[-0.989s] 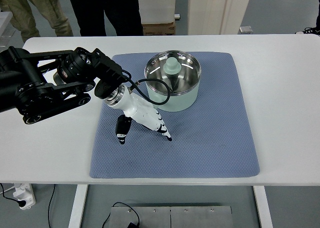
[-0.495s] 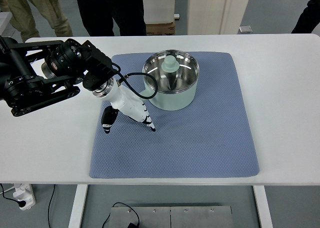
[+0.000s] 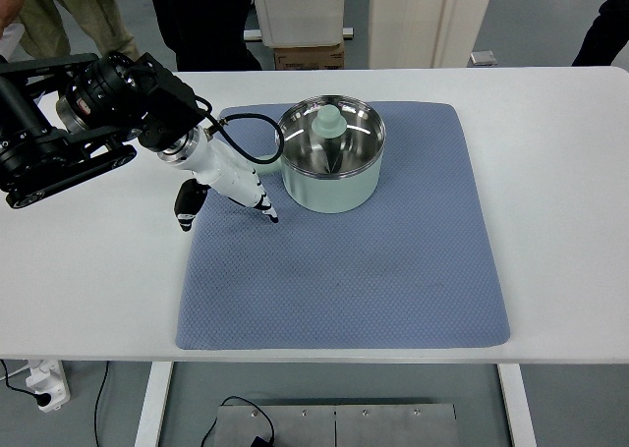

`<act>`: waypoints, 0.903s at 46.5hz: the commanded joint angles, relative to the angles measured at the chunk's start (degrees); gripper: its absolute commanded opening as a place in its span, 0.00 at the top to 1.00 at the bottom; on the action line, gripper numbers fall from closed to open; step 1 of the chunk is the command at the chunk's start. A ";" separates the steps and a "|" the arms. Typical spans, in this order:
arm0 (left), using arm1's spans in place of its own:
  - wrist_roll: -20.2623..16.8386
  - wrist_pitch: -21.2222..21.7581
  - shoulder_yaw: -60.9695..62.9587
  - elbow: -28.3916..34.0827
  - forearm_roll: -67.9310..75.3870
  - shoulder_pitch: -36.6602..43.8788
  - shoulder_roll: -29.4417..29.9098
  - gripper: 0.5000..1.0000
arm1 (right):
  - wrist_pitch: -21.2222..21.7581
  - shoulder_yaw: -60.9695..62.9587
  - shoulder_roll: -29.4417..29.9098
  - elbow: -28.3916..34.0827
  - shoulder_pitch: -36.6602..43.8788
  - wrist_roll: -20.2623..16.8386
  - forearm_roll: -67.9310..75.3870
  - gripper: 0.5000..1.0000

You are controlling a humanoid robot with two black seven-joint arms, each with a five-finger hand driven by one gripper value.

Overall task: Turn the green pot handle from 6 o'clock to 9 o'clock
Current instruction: 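Push the handle with the left hand, rotating it toward the left arm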

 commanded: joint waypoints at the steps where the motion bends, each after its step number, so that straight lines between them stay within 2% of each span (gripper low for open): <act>1: 0.09 0.00 0.03 1.40 -0.02 -0.01 -0.43 0.00 | 0.00 0.00 0.00 0.00 0.05 0.01 0.00 0.00; 12: 0.53 0.00 0.56 4.39 0.85 0.07 -1.40 0.00 | 0.00 0.00 0.00 0.00 0.05 0.01 0.00 0.00; 42: 1.49 0.00 0.56 6.94 4.29 0.07 -3.42 0.00 | 0.00 0.00 0.00 0.00 0.05 0.00 0.00 0.00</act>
